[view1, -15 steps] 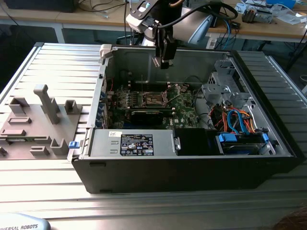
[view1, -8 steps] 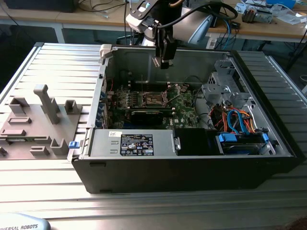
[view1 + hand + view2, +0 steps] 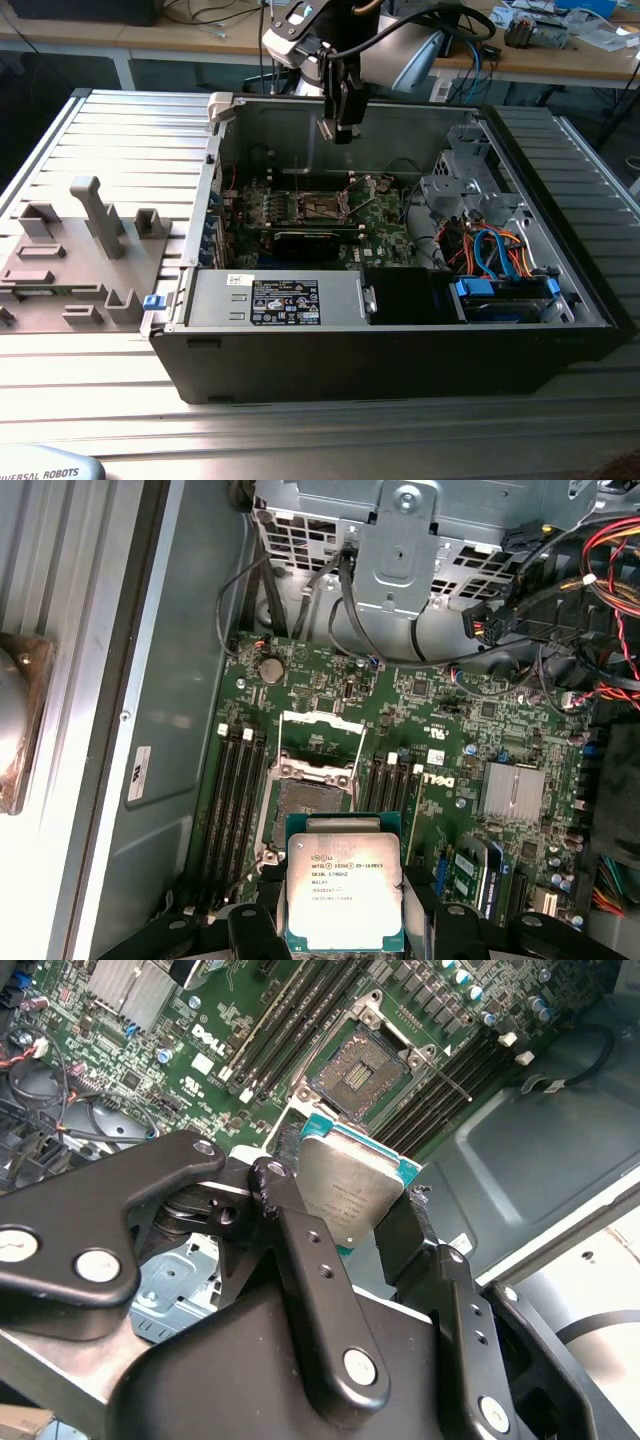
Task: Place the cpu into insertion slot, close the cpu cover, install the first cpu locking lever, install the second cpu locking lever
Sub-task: 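Place the cpu into insertion slot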
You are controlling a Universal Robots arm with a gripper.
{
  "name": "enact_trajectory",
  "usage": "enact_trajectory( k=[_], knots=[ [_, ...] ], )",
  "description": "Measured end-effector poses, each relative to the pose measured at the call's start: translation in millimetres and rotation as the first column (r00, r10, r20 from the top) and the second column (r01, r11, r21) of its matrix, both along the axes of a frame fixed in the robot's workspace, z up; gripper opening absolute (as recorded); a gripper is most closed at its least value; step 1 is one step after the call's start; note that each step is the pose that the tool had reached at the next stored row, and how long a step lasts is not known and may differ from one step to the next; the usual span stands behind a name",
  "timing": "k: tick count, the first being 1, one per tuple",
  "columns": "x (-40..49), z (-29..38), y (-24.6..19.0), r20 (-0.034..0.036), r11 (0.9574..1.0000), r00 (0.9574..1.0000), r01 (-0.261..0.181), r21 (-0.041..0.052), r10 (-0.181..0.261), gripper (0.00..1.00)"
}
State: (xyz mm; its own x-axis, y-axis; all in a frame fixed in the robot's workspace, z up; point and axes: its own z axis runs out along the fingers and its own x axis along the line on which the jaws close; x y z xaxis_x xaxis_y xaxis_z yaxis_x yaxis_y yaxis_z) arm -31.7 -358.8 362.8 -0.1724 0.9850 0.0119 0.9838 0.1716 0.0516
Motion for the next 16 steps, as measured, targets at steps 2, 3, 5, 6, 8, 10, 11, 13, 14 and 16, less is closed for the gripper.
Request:
enact_trajectory(
  k=[2,3,5,6,8,10,11,13,14,16],
  knots=[
    [0.0,0.0,0.0,0.0000,1.0000,1.0000,0.001,0.0000,-0.001,0.54],
    [0.0,0.0,0.0,0.0000,1.0000,1.0000,0.001,0.0000,-0.001,0.54],
    [0.0,0.0,0.0,0.0000,1.0000,1.0000,0.003,0.0001,-0.003,0.54],
    [0.0,0.0,0.0,0.0000,1.0000,1.0000,0.003,0.0000,-0.003,0.54],
    [0.0,0.0,0.0,0.0000,1.0000,1.0000,0.005,0.0001,-0.005,0.54],
    [0.0,0.0,0.0,0.0000,1.0000,1.0000,0.006,0.0000,-0.006,0.54],
    [0.0,0.0,0.0,0.0000,1.0000,1.0000,0.007,0.0000,-0.007,0.54],
    [0.0,0.0,0.0,0.0000,1.0000,1.0000,0.008,0.0000,-0.008,0.54],
    [0.0,0.0,0.0,0.0000,1.0000,1.0000,0.008,0.0000,-0.008,0.54],
    [0.0,0.0,0.0,0.0000,1.0000,1.0000,0.009,0.0000,-0.009,0.54]
  ],
)
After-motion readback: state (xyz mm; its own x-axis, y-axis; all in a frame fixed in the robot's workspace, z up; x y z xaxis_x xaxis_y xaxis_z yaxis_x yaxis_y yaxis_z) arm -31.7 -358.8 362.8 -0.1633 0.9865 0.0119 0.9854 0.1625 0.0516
